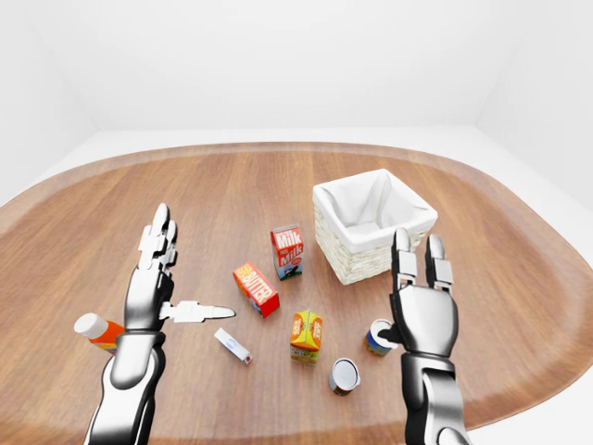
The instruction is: Pick up the alphabet soup and the tomato sauce, and put them in the basket.
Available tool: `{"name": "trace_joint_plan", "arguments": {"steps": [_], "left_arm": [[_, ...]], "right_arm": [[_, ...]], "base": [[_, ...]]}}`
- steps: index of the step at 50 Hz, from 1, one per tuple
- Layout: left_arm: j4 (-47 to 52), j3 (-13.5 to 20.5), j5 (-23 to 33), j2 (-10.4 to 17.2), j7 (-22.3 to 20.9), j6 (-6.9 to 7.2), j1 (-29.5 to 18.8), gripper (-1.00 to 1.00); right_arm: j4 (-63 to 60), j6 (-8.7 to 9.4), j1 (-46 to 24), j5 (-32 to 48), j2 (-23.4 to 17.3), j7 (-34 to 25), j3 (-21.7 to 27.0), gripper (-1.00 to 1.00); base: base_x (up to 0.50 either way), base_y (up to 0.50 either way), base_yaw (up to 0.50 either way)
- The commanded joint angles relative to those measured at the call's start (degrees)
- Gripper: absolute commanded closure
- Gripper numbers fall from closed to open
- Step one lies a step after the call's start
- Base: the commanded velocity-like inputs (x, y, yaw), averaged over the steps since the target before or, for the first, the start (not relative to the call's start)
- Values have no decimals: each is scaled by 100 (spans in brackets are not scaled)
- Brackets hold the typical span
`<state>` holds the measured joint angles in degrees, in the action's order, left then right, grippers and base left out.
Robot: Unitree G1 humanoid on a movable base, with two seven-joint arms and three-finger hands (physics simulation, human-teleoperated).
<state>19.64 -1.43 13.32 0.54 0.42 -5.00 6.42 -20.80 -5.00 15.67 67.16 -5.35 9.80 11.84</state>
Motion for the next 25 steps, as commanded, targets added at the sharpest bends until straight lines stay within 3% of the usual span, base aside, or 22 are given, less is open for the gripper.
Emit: {"name": "trace_joint_plan", "arguments": {"steps": [1, 25], "left_arm": [[38, 17, 33, -1, 48, 0, 19, -100], [54, 21, 24, -3, 33, 0, 26, -100]], "right_arm": [[162, 0, 62, 123, -54, -8, -80, -100], [913, 0, 53, 263, -236, 62, -153, -100]], "base": [[0, 0, 0], [0, 0, 0]]}}
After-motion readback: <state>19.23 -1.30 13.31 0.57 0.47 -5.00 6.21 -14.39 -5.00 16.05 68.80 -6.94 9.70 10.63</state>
